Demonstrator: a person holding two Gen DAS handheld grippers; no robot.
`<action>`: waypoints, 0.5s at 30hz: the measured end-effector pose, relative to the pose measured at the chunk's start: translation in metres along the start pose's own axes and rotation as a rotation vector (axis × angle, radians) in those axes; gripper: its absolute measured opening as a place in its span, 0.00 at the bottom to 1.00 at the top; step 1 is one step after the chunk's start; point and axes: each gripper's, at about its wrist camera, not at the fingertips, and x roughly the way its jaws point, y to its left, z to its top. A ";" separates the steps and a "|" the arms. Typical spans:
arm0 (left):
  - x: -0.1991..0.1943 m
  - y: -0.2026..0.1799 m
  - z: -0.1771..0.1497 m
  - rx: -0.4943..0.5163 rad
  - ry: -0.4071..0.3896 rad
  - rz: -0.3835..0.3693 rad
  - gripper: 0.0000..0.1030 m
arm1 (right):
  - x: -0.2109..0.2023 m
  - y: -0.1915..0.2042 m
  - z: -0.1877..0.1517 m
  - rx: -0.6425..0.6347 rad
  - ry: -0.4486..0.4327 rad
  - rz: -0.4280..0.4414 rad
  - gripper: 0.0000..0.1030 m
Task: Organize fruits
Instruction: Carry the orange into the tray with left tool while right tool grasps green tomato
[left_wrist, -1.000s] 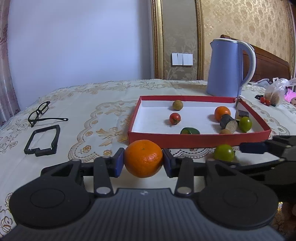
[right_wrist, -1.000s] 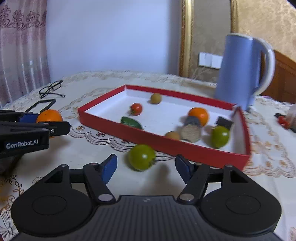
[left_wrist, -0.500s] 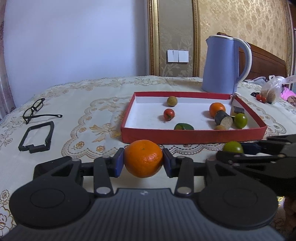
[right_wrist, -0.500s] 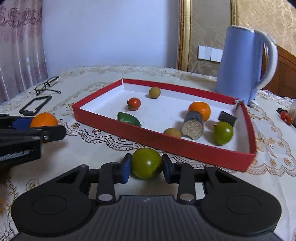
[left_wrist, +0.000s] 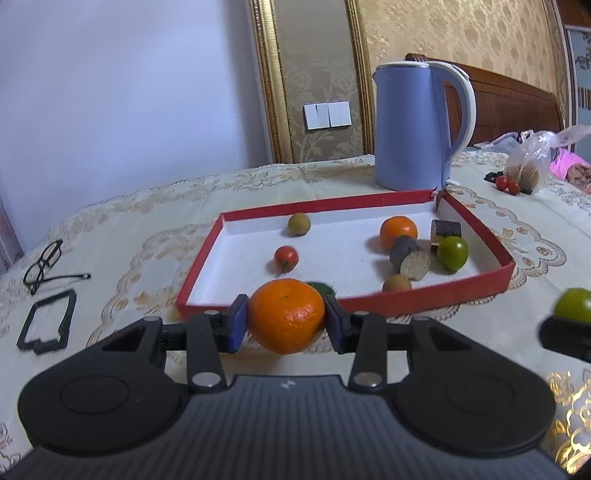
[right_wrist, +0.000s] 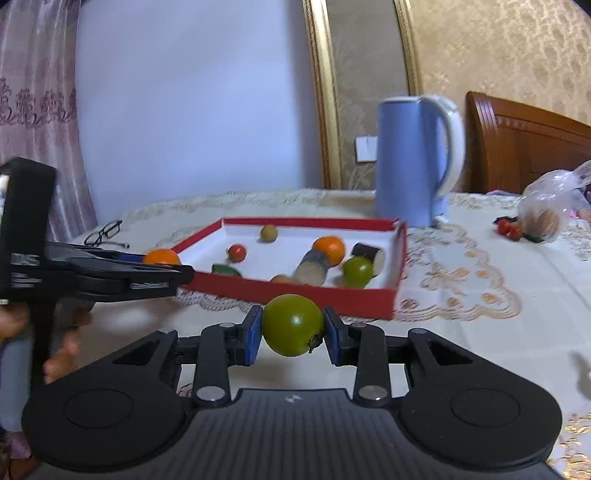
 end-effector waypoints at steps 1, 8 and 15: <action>0.003 -0.003 0.003 0.004 0.001 0.000 0.39 | -0.003 -0.003 -0.001 0.006 -0.006 -0.001 0.33; 0.028 -0.014 0.019 0.024 0.023 0.013 0.39 | -0.007 -0.013 -0.008 0.025 -0.008 0.000 0.33; 0.051 -0.022 0.031 0.051 0.052 0.021 0.39 | -0.008 -0.018 -0.011 0.036 -0.012 0.004 0.33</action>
